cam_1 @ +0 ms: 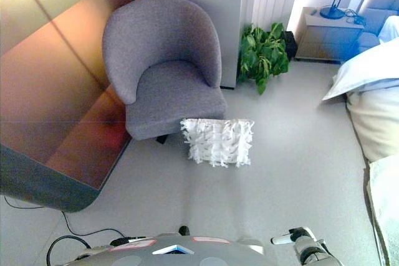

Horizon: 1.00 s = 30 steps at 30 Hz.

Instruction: Pick up the pillow and put it on the sofa.

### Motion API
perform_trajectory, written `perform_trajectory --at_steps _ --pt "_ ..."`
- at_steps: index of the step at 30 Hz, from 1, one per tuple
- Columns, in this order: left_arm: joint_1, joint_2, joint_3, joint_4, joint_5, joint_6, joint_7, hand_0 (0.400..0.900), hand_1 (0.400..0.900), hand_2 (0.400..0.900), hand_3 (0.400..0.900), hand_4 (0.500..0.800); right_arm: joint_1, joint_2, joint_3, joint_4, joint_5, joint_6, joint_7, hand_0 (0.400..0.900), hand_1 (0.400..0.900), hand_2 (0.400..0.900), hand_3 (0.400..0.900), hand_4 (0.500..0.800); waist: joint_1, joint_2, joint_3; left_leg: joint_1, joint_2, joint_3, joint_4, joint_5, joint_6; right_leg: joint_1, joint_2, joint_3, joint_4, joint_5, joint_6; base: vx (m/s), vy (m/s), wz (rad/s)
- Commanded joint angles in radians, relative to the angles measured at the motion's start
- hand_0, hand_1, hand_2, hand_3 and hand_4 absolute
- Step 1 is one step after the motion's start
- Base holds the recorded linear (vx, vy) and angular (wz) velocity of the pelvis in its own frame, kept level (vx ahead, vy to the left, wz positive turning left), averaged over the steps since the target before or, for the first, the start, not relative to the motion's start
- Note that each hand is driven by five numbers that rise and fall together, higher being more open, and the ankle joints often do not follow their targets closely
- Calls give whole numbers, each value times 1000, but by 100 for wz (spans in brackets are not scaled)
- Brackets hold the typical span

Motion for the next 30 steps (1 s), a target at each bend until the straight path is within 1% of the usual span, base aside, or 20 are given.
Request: perform_trajectory --at_steps 1,2,4,6,8,10,15,21,26,30 --pt "-51 59 -18 25 -8 15 5 900 900 900 900 800 -67 14 3 49 18 2 -20 900 900 900 900 800 11 -63 25 69 -53 92 1 -117 42 -33 -33 16 0 9 56 0 0 0" --pt "-53 62 -16 28 -6 25 1 900 900 900 900 800 -70 12 4 51 21 6 -19 900 900 900 900 800 11 -62 25 70 -53 92 1 -117 43 -32 -33 17 1 9 56 0 0 0" --pt "-57 67 -19 29 -13 27 -4 900 900 900 900 800 -72 7 5 49 19 11 -16 900 900 900 900 800 10 -61 26 71 -54 92 1 -118 44 -33 -34 18 1 10 57 0 0 0" --pt "-57 67 -21 31 3 46 -36 900 900 900 900 800 -74 5 5 54 18 11 -15 900 900 900 900 800 9 -61 26 72 -56 92 1 -120 45 -34 -34 19 1 9 57 0 0 0" --pt "-55 65 -27 33 3 36 -36 900 900 900 900 800 -76 7 6 54 13 15 -7 900 900 900 900 800 10 -61 25 72 -56 93 1 -121 45 -34 -34 20 1 10 58 15 -5 -1" --pt "-52 62 -29 33 9 37 -43 900 900 900 900 800 -75 10 9 56 11 17 -1 900 900 900 900 800 10 -61 23 73 -56 94 1 -122 45 -34 -35 19 1 9 58 32 -12 -1" --pt "-50 52 -30 43 6 40 -39 900 900 900 900 800 -70 21 8 61 20 19 0 900 900 900 900 800 9 -62 23 75 -57 95 1 -124 46 -34 -35 20 3 9 58 35 -18 -1" --pt "-61 42 -37 47 17 23 -47 900 900 900 900 800 -72 28 13 63 24 19 7 900 900 900 900 800 8 -64 27 77 -58 93 1 -124 48 -34 -34 18 5 7 57 44 -43 -1" --pt "-61 36 -53 43 28 26 -47 900 900 900 900 800 -72 33 17 59 36 21 16 900 900 900 900 800 5 -65 29 81 -54 95 1 -126 47 -34 -31 18 9 3 54 57 -100 -5" --pt "-62 36 -57 48 49 40 -50 900 900 900 900 800 -71 34 14 58 54 36 30 900 900 900 900 800 1 -67 30 84 -43 98 2 -124 44 -36 -20 16 20 -7 45 68 -149 -7"
